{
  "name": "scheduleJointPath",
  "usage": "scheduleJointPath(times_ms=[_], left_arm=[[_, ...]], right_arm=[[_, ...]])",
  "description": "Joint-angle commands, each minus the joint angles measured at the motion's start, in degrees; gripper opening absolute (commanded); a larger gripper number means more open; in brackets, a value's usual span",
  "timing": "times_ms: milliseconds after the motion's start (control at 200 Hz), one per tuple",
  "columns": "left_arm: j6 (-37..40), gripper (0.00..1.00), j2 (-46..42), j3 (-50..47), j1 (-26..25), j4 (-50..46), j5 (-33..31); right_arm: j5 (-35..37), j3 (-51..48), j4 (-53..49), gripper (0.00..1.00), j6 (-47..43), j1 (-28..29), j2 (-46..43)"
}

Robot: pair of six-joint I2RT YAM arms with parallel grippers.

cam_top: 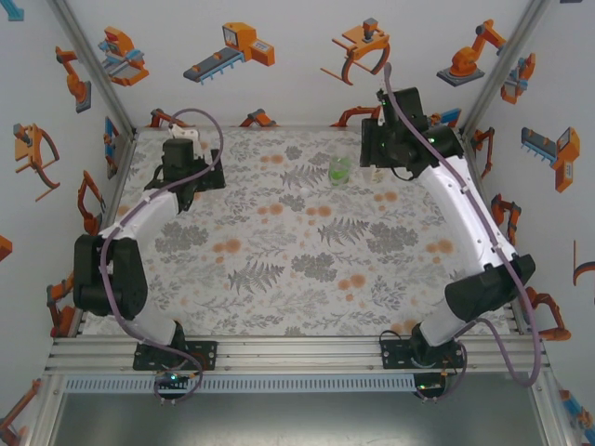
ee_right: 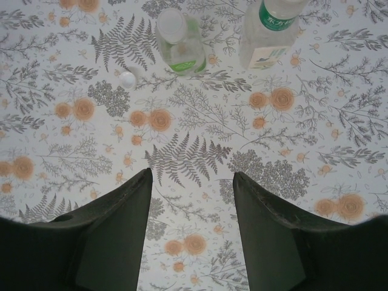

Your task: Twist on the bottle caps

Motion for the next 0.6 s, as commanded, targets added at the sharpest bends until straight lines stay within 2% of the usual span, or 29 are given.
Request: scheduleJointPath(times_ms=[0,270,401,591], left_arm=[[1.3,0.97,3.7,4.1,0.5,2.8,1.7],[-0.7,1.0,11.4,7.7,0.4,1.9,-3.3],[-0.8,0.94,13.0,7.5,0.4,2.8,-3.3],[-0.7,0.79,13.1,6.6,0.4,3.8,-2.6]], right_arm=[[1.0,-0.6,-0.3,0.53,0.3,-0.2,-1.3],[0.0,2.6,-4.1,0.53,0.6,-0.2,-1.6],[0.1,2.7,-4.9,0.53,0.6,-0.3,-2.3],[-0.1,2.2,-5.4,0.53,0.9,-0.2,-3.3]])
